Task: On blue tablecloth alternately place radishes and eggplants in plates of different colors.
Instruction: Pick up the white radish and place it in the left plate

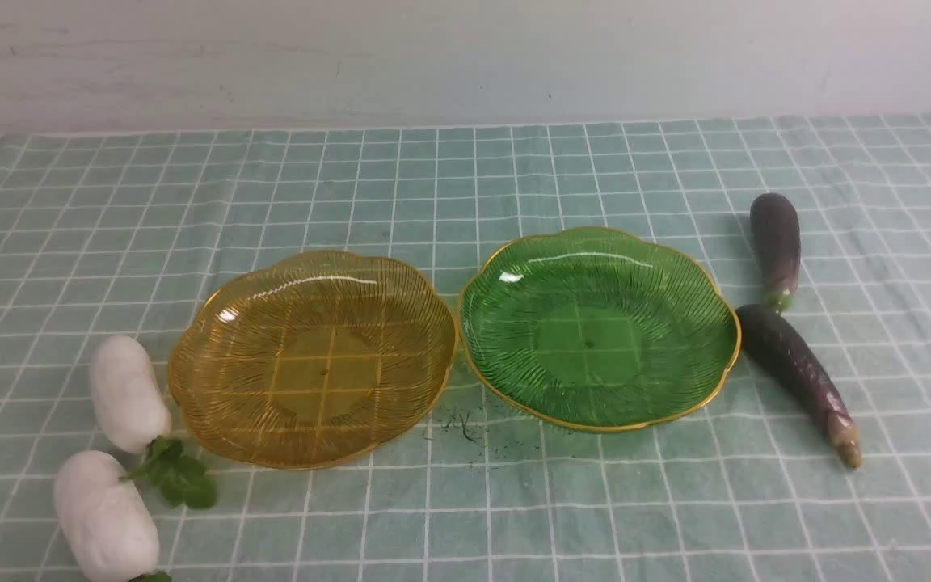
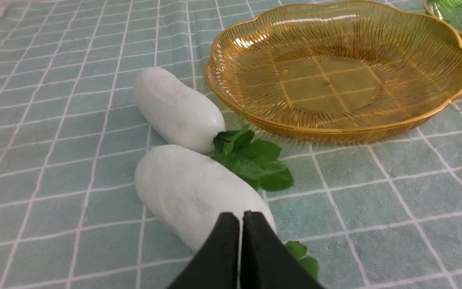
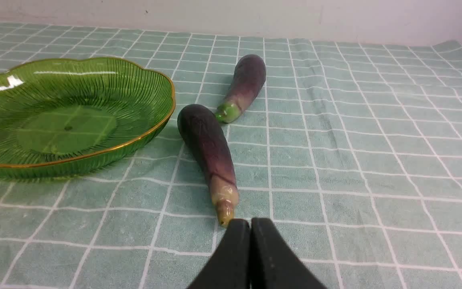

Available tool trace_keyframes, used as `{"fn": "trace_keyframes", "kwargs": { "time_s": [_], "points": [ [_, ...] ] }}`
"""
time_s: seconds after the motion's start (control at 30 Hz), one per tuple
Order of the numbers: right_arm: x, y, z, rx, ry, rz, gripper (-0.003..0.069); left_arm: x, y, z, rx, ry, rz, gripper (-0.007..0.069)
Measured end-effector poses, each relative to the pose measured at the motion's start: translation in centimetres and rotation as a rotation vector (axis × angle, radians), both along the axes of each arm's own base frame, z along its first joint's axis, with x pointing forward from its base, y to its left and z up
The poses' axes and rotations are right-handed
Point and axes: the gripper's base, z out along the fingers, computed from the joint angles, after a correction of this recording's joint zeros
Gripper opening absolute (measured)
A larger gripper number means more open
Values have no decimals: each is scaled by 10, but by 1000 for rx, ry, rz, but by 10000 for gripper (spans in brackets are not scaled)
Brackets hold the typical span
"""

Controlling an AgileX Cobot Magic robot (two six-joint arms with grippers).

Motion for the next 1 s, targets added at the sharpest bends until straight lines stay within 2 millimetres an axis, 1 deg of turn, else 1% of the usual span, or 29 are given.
{"fn": "trace_keyframes", "kwargs": {
  "time_s": [0.53,0.6,0.63,0.67,0.7,0.77,0.8,0.83,0.9,0.93,1.0],
  "points": [
    [0,0,0,0,0,0,-14,0,1,0,9,-6,4,-8],
    [0,0,0,0,0,0,-14,1,-1,2,-80,-21,14,-8],
    [0,0,0,0,0,0,-14,1,-1,3,-95,-27,15,-8],
    [0,0,0,0,0,0,-14,2,-4,7,-245,-56,28,-8],
    [0,0,0,0,0,0,-14,2,-4,8,-262,-66,30,-8],
    [0,0,0,0,0,0,-14,3,-5,15,-443,-129,44,-8],
    [0,0,0,0,0,0,-14,3,-5,15,-454,-128,45,-8],
    [0,0,0,0,0,0,-14,4,-5,22,-561,-191,55,-8],
    [0,0,0,0,0,0,-14,4,-3,28,-651,-251,68,-8],
    [0,0,0,0,0,0,-14,4,-1,34,-705,-311,79,-8],
    [0,0,0,0,0,0,-14,4,2,39,-746,-367,91,-8]
  ]
}}
